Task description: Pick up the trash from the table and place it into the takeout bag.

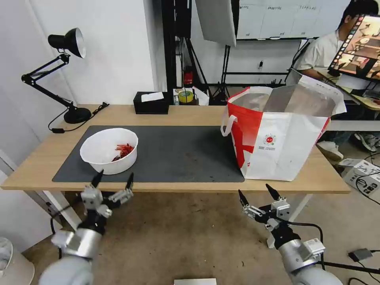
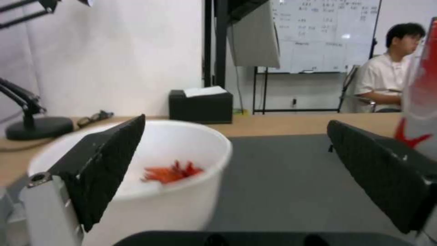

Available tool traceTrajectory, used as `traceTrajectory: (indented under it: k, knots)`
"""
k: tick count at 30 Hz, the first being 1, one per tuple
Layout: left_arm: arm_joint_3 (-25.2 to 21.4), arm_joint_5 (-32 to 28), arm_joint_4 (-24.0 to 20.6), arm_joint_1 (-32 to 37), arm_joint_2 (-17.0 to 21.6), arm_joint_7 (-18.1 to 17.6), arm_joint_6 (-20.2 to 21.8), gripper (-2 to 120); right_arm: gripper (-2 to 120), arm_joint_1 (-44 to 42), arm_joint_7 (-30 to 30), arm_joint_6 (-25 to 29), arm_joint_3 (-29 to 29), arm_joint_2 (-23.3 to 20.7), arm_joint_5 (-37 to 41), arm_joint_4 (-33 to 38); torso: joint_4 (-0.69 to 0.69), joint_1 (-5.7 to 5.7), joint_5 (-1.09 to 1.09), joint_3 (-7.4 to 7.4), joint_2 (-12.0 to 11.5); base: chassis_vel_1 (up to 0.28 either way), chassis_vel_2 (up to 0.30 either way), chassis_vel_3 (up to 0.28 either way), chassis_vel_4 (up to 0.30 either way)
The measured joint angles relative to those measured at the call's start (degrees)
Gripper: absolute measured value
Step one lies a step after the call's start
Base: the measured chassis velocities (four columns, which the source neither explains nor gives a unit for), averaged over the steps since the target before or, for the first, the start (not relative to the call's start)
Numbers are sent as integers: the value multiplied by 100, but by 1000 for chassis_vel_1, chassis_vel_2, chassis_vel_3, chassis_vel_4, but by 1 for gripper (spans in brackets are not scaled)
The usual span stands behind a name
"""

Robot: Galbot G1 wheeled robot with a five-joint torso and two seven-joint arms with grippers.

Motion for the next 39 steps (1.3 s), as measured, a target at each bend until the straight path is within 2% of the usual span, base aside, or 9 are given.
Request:
traceTrajectory:
  k: [6, 8, 11, 14, 16, 24, 26, 30, 39]
  knots:
    - [-122, -727, 285, -911, 1035, -441, 1188, 100, 100, 2, 1, -3, 0, -3, 2, 3, 0, 0, -1, 0, 0, 0, 0, 0, 0]
    - [-119, -820, 343, -1009, 1131, -466, 1308, 100, 100, 3, 1, -3, 0, -2, 3, 3, 0, 0, 0, 1, 0, 0, 0, 0, 0]
    - [49, -1345, 739, -1655, 1643, -554, 1947, 100, 100, 3, 2, -5, 0, -3, 4, 5, 0, 0, -1, 0, 0, 0, 0, 0, 0]
    - [81, -1416, 789, -1753, 1706, -563, 2040, 100, 100, 3, 2, -6, 0, -3, 4, 5, 0, 0, 0, 0, 0, 0, 0, 0, 0]
    - [216, -1854, 1039, -2205, 1963, -580, 2533, 100, 100, 3, 3, -6, 0, -3, 6, 6, 1, 0, 0, 0, 0, 0, 0, 0, 0]
    - [692, -2928, 1453, -3084, 2138, -778, 3384, 100, 100, 3, 6, -6, 0, -3, 8, 8, -1, 1, 0, 0, 0, 0, 0, 0, 0]
    - [730, -3436, 1640, -3328, 2184, -1078, 3913, 100, 100, 3, 7, -6, 0, -3, 8, 8, 0, 0, 1, 0, 0, 0, 0, 0, 0]
    - [736, -3977, 1898, -3525, 2238, -1583, 4442, 100, 100, 3, 8, -6, 0, -4, 9, 8, 1, 0, 0, 0, 0, 0, 0, 0, 0]
    - [789, -4859, 2148, -3782, 2226, -2118, 4769, 100, 100, 3, 8, -6, 0, -3, 9, 8, 1, 0, 1, 0, 0, 0, 0, 0, 0]
